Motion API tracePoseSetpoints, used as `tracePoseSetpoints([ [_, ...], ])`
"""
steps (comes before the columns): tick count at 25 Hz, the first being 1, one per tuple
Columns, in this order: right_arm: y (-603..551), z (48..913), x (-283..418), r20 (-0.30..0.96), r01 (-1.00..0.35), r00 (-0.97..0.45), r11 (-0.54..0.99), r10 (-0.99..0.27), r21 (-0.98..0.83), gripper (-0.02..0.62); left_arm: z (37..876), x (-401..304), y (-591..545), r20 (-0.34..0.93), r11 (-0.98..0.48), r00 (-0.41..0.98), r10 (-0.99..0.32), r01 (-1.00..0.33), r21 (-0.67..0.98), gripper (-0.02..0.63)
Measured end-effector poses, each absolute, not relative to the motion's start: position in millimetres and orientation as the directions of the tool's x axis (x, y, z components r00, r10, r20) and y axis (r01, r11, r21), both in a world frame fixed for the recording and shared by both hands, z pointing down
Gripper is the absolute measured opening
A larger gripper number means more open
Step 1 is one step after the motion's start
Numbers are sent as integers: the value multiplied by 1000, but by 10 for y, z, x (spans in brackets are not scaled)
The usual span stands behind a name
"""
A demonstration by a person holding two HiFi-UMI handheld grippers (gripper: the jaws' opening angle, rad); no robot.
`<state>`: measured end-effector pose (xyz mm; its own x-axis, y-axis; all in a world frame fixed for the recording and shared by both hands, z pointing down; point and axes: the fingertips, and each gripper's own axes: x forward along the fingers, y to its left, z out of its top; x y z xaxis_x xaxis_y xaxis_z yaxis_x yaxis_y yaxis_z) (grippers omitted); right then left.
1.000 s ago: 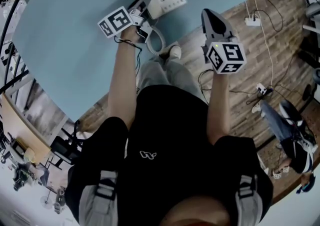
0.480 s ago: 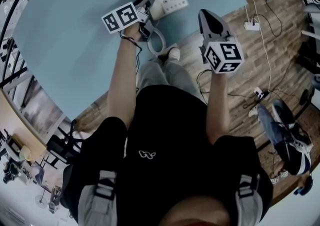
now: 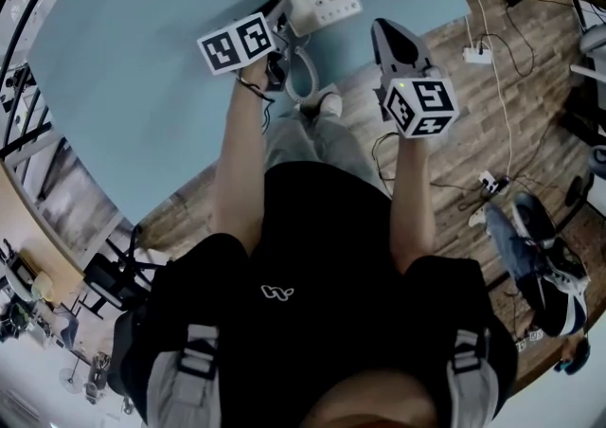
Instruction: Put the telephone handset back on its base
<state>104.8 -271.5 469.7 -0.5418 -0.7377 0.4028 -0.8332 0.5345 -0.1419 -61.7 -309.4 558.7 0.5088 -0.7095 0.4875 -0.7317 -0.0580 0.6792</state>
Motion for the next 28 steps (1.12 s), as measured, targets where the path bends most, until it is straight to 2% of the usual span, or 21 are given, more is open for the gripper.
tracePoseSetpoints([
  [5,-2680,4630,972,391,-834,-542,535,-744,-137,-5,5589,-639,-3084,521,-76,476,-708,-785,614,62],
  [6,-2680,4597,958,384,-834,-543,535,-747,-136,-5,5531,-672,-3084,523,-74,457,-720,-800,596,-2],
  [7,-2692,4551,939,374,-833,-544,536,-751,-134,-5,5425,-705,-3089,509,-84,441,-739,-810,580,-2],
  [13,-2915,3998,618,240,-816,-576,566,-781,-115,-5,4187,-859,-3110,250,-286,451,-857,-819,497,-2],
  [17,-3142,3504,343,115,-799,-601,595,-791,-87,-5,3386,-991,-3144,113,-367,430,-896,-860,355,-2],
  [22,-3325,3141,123,73,-794,-608,607,-790,-37,-5,2945,-1124,-3140,56,-284,298,-953,-942,180,-2],
  [28,-3381,2935,124,49,-816,-578,578,-815,-17,-6,2765,-1177,-3122,11,-253,257,-966,-957,141,-2],
])
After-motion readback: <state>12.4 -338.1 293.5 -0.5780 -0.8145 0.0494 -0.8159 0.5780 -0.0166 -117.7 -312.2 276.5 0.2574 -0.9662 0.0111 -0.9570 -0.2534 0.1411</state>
